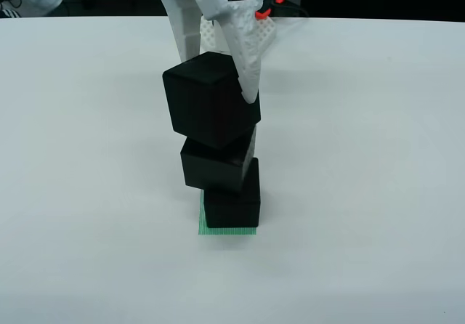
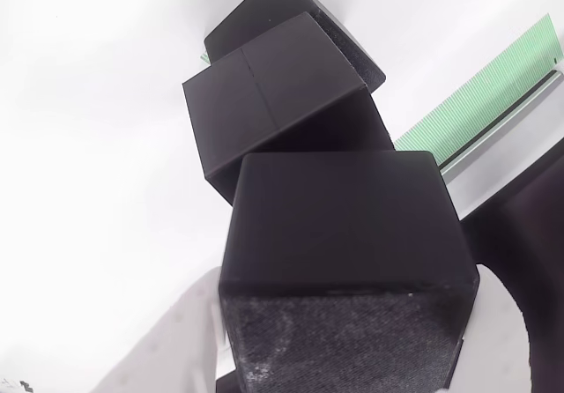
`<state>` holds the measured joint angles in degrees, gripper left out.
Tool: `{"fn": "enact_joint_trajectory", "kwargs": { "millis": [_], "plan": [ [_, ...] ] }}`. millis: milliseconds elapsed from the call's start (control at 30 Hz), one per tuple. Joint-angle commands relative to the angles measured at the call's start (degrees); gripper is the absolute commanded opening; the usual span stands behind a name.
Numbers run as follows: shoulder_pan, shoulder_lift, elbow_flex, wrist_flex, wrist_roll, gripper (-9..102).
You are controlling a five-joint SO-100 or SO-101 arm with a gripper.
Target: Stack 3 Blocks on the chosen place.
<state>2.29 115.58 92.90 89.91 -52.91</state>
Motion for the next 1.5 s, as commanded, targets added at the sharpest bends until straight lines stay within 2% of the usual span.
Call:
{"fn": "enact_joint_trajectory", "kwargs": {
  "millis": [0,633,967,1200,1333,1467],
  "plan": [
    [0.26,1.58,0.00,-0.44,-0.26,32],
    [0.88,1.41,0.35,-1.41,-0.35,35],
    [0.26,11.69,2.02,0.18,-0.35,34],
    [0.35,18.90,2.90,-1.23,0.44,9],
    [0.62,23.99,6.06,-4.66,3.16,2],
    [-0.35,29.53,10.37,-9.14,11.07,0]
  ]
}}
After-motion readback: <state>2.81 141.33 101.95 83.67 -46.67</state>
